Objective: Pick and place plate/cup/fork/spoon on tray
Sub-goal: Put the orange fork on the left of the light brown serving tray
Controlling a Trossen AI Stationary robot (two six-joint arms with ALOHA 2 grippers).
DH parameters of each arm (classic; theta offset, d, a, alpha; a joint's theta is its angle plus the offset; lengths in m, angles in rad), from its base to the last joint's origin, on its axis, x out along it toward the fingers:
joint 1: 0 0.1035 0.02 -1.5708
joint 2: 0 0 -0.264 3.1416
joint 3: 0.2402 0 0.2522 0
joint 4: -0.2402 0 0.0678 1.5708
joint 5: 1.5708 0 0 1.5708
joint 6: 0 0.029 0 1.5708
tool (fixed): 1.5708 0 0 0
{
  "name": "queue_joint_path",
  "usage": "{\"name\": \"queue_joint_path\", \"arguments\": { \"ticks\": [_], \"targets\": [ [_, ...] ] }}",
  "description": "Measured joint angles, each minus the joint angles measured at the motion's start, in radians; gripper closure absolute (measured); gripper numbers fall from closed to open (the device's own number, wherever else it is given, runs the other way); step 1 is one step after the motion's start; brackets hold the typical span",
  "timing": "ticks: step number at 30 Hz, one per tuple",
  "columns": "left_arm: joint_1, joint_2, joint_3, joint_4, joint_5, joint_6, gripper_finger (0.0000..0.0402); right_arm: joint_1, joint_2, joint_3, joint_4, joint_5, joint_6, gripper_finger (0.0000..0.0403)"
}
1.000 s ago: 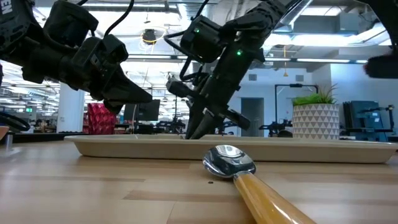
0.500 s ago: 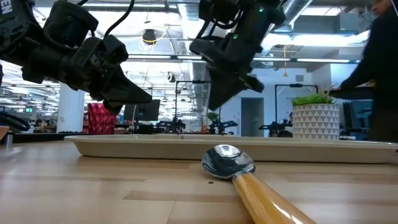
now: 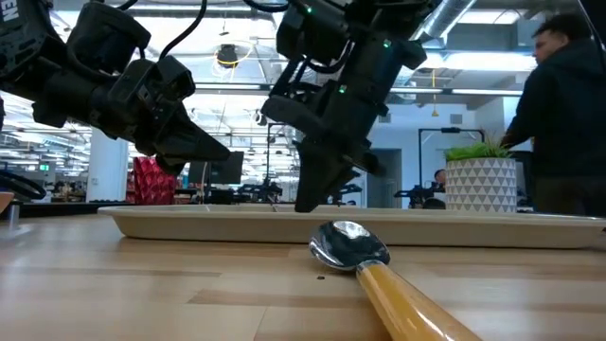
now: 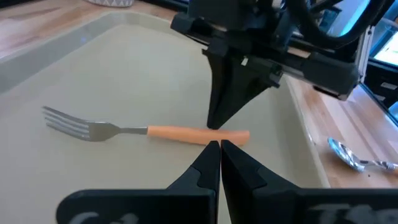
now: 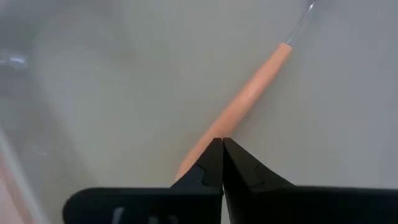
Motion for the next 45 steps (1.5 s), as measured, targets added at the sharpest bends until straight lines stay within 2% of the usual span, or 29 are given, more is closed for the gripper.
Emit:
{"name": "queue_joint_path", "arguments": {
  "ticks": [6, 9, 13, 16, 22, 26, 30, 35, 43, 45],
  "targets": [
    [0.000, 0.000, 0.020, -0.042, 0.003, -0.027, 0.0401, 0.000, -0.002, 0.004, 0.133, -0.009, -0.067, 0.0394],
    [0.000, 0.000, 0.037, -0.085, 0.003, -0.062, 0.0399, 0.000, -0.039, 0.004, 0.126, 0.001, -0.151, 0.0391],
    [0.000, 0.000, 0.086, -0.168, 0.003, -0.123, 0.0379, -0.004, -0.124, -0.006, 0.025, 0.094, -0.261, 0.0397],
    [0.000, 0.000, 0.148, -0.291, -0.003, -0.169, 0.0355, -0.029, -0.188, -0.097, 0.023, 0.128, -0.287, 0.0399],
    [0.000, 0.002, 0.292, -0.605, -0.120, -0.304, 0.0311, -0.083, -0.346, -0.335, 0.215, 0.138, -0.298, 0.0400],
    [0.000, 0.002, 0.374, -0.760, -0.165, -0.381, 0.0290, -0.091, -0.453, -0.418, 0.234, 0.209, -0.341, 0.0396],
    [0.000, 0.019, 0.438, -0.840, -0.190, -0.484, 0.0281, -0.094, -0.540, -0.481, 0.223, 0.273, -0.376, 0.0396],
    [0.000, 0.132, 0.558, -0.933, -0.191, -0.555, 0.0280, -0.093, -0.610, -0.558, 0.227, 0.320, -0.383, 0.0397],
    [0.007, 0.332, 0.869, -1.428, -0.254, -0.722, 0.0280, -0.076, -0.688, -0.655, 0.259, 0.363, -0.385, 0.0395],
    [0.007, 0.373, 0.920, -1.461, -0.255, -0.741, 0.0280, -0.069, -0.699, -0.669, 0.255, 0.365, -0.385, 0.0395]
  ]
}}
